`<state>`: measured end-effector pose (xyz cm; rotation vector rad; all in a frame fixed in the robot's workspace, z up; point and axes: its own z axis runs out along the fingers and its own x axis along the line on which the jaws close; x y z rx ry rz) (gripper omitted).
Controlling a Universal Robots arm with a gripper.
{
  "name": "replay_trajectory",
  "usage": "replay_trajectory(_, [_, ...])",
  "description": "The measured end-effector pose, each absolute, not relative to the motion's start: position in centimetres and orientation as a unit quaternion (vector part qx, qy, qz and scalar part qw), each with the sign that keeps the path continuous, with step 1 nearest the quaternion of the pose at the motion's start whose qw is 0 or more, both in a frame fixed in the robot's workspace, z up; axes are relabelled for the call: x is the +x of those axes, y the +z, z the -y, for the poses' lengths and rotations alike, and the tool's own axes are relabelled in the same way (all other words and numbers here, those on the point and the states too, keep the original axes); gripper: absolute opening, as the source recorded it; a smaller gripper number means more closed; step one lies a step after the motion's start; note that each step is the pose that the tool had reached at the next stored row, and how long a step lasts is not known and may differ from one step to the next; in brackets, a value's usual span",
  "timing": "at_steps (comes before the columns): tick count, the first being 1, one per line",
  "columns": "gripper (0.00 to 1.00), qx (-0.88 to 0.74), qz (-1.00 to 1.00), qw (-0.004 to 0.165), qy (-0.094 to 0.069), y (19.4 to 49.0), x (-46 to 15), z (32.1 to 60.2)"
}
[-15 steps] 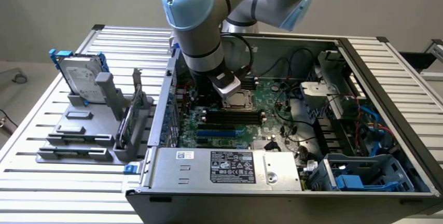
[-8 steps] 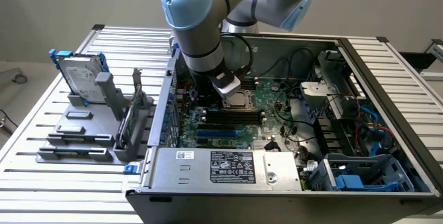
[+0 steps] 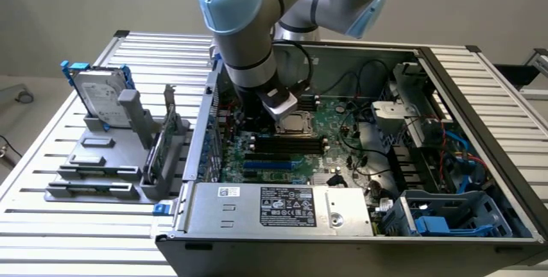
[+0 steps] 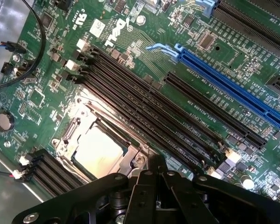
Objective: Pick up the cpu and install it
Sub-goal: 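Install the first cpu locking lever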
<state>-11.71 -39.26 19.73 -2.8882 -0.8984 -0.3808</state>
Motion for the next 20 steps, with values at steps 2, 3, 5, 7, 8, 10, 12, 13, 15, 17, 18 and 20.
replay_trajectory(2, [0.11,-0.946,0.294,0.046,-0.125,20.5,-11.7,39.3])
replay_trajectory(3, [0.11,-0.946,0.294,0.046,-0.125,20.8,-11.7,39.3])
replay_trajectory(5, [0.11,-0.946,0.294,0.046,-0.125,21.5,-11.7,39.3])
replay_trajectory(7, [0.11,-0.946,0.294,0.046,-0.125,22.4,-11.8,39.3])
replay_trajectory(8, [0.11,-0.946,0.294,0.046,-0.125,22.8,-11.8,39.3])
replay_trajectory(10, [0.11,-0.946,0.294,0.046,-0.125,23.7,-11.9,39.3])
replay_trajectory(12, [0.11,-0.946,0.294,0.046,-0.125,24.5,-11.9,39.3])
replay_trajectory(13, [0.11,-0.946,0.294,0.046,-0.125,25.0,-11.9,39.3])
replay_trajectory(15, [0.11,-0.946,0.295,0.046,-0.124,25.9,-11.9,39.2])
replay_trajectory(17, [0.11,-0.946,0.297,0.046,-0.124,26.6,-11.9,39.2])
replay_trajectory(18, [0.11,-0.945,0.3,0.047,-0.124,26.8,-11.9,39.2])
replay_trajectory(20, [0.11,-0.942,0.307,0.047,-0.124,27.0,-11.9,39.2])
